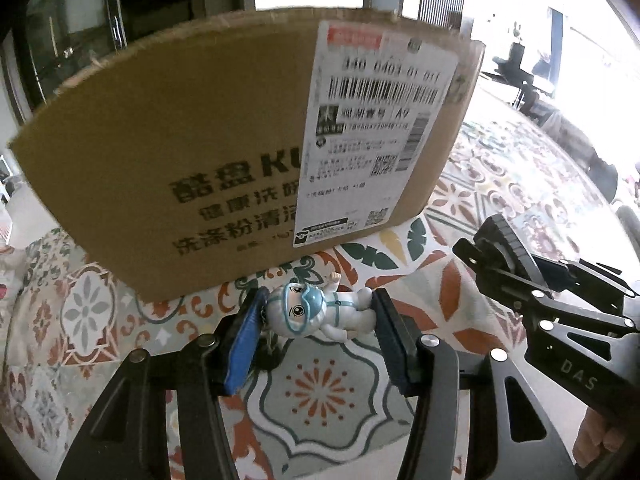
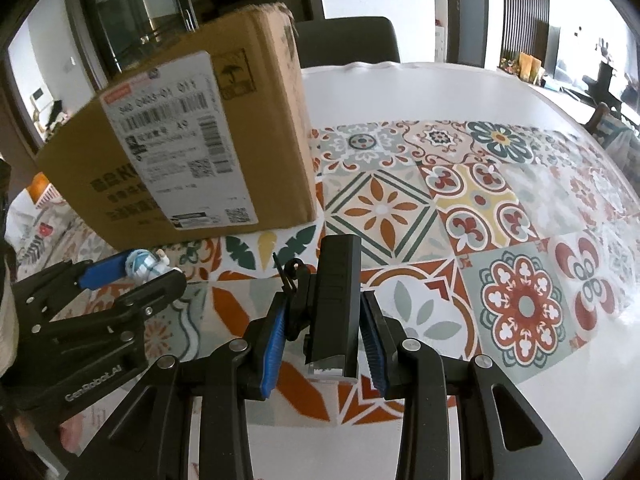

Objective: Organize rigid objects
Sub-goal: 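Carry the figurine with the left tool and flashlight with the right tool over the box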

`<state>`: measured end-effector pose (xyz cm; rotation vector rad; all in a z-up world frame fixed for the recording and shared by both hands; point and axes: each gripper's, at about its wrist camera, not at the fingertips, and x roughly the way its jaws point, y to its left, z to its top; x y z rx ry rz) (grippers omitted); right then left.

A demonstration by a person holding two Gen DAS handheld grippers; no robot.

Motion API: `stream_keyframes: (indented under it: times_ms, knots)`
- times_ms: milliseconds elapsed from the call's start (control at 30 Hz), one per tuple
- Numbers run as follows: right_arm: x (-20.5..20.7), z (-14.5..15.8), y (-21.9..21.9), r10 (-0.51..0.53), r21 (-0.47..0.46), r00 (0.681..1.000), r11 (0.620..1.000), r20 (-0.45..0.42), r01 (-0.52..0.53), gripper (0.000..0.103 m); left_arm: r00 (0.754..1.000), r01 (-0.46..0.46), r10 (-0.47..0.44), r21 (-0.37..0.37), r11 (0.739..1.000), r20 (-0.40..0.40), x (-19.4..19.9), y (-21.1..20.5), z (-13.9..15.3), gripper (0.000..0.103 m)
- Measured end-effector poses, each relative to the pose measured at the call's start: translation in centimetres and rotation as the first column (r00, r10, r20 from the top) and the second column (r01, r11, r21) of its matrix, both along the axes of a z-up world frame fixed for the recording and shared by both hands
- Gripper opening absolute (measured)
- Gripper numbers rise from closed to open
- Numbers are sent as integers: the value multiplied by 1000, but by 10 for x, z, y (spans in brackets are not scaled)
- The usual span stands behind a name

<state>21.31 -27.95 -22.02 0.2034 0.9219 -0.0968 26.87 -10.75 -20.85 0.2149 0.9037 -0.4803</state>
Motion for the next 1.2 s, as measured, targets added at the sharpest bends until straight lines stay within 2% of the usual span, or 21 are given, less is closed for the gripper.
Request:
stream_keyframes:
  times_ms: [500, 667, 1033, 1200]
  knots:
    - [-14, 60, 16, 29, -15, 996, 1000, 85, -28, 36, 997, -56, 59, -67, 996, 46, -24, 31, 63, 54]
    - [-18, 82, 23, 44, -26, 992, 999, 118, -42, 36, 994, -67, 73, -80, 995, 75, -30, 30, 84, 54]
    - [-21, 124, 35, 69, -44, 980, 997, 186, -62, 36, 986, -78, 93, -106, 991, 139, -35, 42, 127, 54]
    - [-20, 145, 41, 83, -56, 971, 996, 222, -72, 36, 984, -89, 106, -121, 989, 144, -32, 48, 142, 54]
